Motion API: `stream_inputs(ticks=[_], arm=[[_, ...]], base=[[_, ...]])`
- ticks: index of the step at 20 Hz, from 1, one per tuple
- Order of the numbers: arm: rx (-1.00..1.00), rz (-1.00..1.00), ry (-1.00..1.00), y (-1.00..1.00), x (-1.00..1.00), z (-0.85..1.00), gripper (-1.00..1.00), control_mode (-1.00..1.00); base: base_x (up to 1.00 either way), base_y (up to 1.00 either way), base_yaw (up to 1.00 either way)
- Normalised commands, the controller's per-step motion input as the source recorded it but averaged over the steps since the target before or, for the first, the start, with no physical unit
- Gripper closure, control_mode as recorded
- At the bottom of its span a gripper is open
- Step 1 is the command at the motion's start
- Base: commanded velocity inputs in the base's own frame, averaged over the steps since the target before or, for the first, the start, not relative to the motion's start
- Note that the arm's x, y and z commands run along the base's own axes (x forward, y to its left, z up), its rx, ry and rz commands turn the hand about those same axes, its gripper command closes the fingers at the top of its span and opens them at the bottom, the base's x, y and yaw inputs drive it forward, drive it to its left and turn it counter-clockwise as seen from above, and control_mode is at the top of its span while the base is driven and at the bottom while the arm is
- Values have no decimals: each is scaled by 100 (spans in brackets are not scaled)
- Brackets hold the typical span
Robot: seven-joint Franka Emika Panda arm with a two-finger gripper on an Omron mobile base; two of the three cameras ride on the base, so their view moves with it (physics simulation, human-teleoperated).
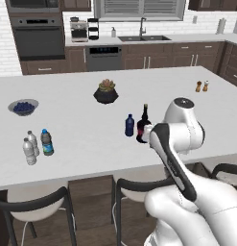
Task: Move the plastic bottles in the middle to the plastics group, and the glass bottles in the middle to the glass group.
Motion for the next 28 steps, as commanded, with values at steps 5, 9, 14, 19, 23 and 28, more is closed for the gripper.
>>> stream_inputs(ticks=[5, 9, 14, 19, 23, 28], arm=[[-16, -5, 6, -40, 22, 6, -100, -100], [0, 4, 0, -10, 38, -1, -100, -100], [0, 8, -8, 0, 60, -3, -100, -100], [0, 22, -11, 0, 41, 0, -100, -100], [0, 27, -12, 0, 0, 4, -100, -100], [-1, 26, 0, 14, 0, 5, -100, -100]], base=[[0, 0, 0], [0, 0, 0], [0, 0, 0], [0, 0, 0], [0, 0, 0], [0, 0, 0]])
